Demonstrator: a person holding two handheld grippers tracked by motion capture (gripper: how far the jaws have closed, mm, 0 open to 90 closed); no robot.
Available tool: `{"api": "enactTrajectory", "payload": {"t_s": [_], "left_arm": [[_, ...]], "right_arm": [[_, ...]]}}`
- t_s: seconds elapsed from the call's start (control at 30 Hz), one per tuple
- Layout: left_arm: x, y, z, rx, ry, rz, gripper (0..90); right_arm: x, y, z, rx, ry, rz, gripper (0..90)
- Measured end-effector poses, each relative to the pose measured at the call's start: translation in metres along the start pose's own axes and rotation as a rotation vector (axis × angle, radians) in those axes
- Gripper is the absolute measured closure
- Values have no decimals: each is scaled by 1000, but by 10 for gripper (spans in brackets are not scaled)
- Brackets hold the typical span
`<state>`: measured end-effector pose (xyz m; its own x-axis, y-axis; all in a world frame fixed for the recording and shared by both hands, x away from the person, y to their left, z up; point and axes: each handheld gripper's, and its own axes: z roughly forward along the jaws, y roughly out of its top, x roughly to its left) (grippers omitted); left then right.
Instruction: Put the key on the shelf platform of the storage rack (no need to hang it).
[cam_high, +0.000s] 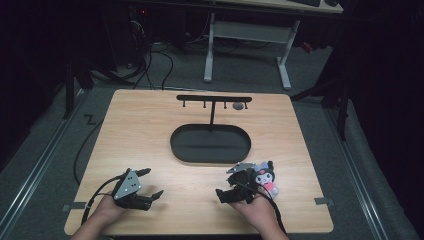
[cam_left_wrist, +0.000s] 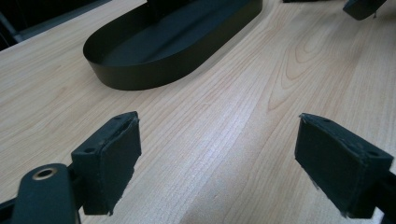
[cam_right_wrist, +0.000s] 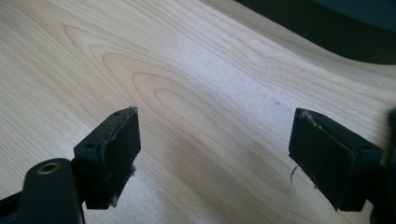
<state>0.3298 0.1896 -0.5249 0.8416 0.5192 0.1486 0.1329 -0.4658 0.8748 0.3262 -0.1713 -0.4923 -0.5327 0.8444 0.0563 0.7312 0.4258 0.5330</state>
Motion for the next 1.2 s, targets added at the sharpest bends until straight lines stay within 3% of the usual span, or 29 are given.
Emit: {"api": "enactTrajectory", "payload": {"t_s": [0.27,0.47,0.53,0.63,0.83,1.07,1.2], "left_arm": [[0,0,0,-4,10,-9,154],[1,0,0,-1,11,-17,154],[0,-2,-4,-35,18,-15,154],[0,-3,-6,-45,21,-23,153],[-1,-2,-3,-26,22,-12,154],[2,-1,-1,-15,18,-33,153],[2,-1,-1,-14,17,-33,154]], "right_arm": [[-1,7,5,73,6,-17,170],[0,10,4,97,4,-28,171],[-1,12,0,101,2,-21,181],[0,13,-2,124,-9,-29,184],[1,16,-4,165,-24,-54,183],[4,18,-7,194,-23,-86,185],[3,18,-9,205,-16,-78,188]]}}
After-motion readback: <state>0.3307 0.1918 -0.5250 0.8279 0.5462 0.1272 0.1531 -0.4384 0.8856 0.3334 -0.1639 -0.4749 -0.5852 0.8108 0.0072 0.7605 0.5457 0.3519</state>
